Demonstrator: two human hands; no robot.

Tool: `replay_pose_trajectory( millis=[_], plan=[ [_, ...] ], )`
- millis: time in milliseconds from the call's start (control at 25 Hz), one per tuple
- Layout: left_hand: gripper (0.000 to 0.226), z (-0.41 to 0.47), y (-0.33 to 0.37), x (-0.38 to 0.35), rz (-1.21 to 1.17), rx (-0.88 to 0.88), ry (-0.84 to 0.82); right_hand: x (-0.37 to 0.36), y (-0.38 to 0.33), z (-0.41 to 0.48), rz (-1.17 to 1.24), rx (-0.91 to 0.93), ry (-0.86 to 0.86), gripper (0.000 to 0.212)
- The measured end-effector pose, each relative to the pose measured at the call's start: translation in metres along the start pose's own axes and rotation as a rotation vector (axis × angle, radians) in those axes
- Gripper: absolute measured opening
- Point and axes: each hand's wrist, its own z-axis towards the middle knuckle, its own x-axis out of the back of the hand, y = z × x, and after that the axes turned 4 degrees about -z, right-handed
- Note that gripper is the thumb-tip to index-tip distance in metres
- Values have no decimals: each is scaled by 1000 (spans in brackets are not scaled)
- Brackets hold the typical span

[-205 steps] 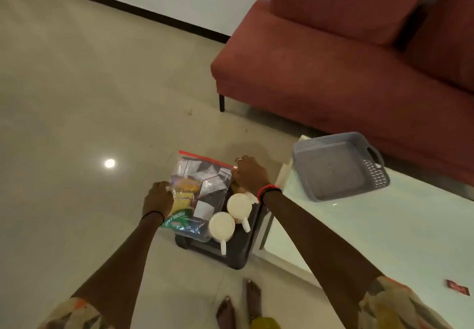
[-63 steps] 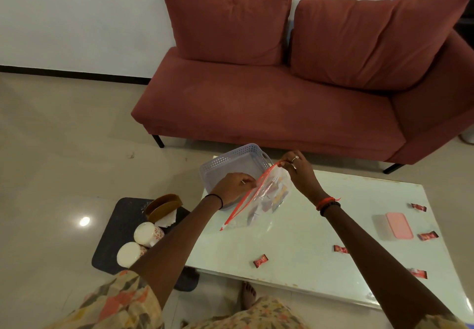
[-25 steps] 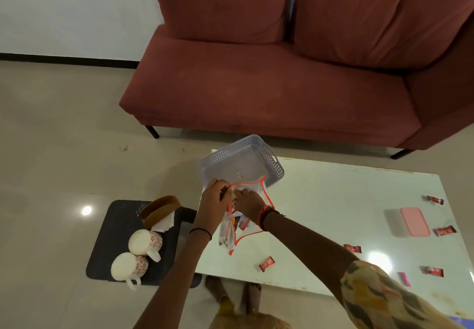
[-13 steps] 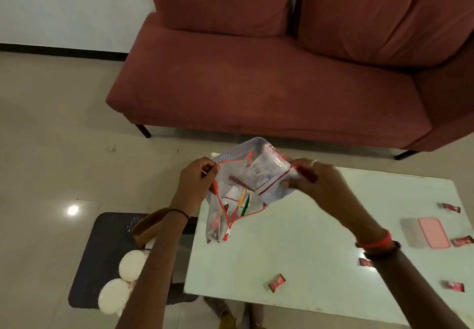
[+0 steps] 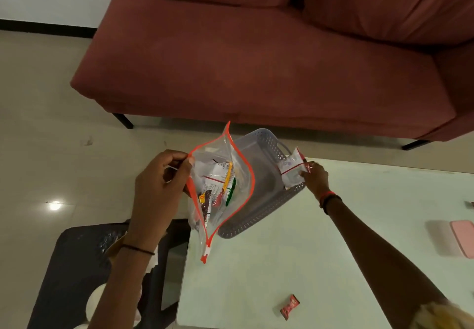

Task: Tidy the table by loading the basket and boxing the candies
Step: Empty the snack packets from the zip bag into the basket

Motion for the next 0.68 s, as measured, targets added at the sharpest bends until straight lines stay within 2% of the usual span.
replay_pose_trajectory(
  millis=[200, 360, 400, 480, 560, 600, 680],
  plan=[
    [14, 0, -11, 0, -46, 49, -12, -29, 17, 19, -65, -55, 6, 29],
    [13, -5, -11, 0, -71, 68, -31, -16, 9, 15, -306, 38, 129, 36],
    [13, -6, -10, -1, -69, 68, -37, -6, -5, 8, -267, 53, 181, 39],
    [13, -9, -7, -3, -70, 67, -44, 18, -44, -17, -31, 123, 267, 35],
    [13, -11, -5, -6, -64, 56, -48, 48, -87, -63, 219, 348, 327, 18],
    [13, -11, -4, -7, -54, 46, -48, 63, -106, -94, 278, 524, 330, 11],
    [15, -13, 0, -10, -28, 29, -56, 86, -136, -155, 237, 899, 179, 10]
  ],
)
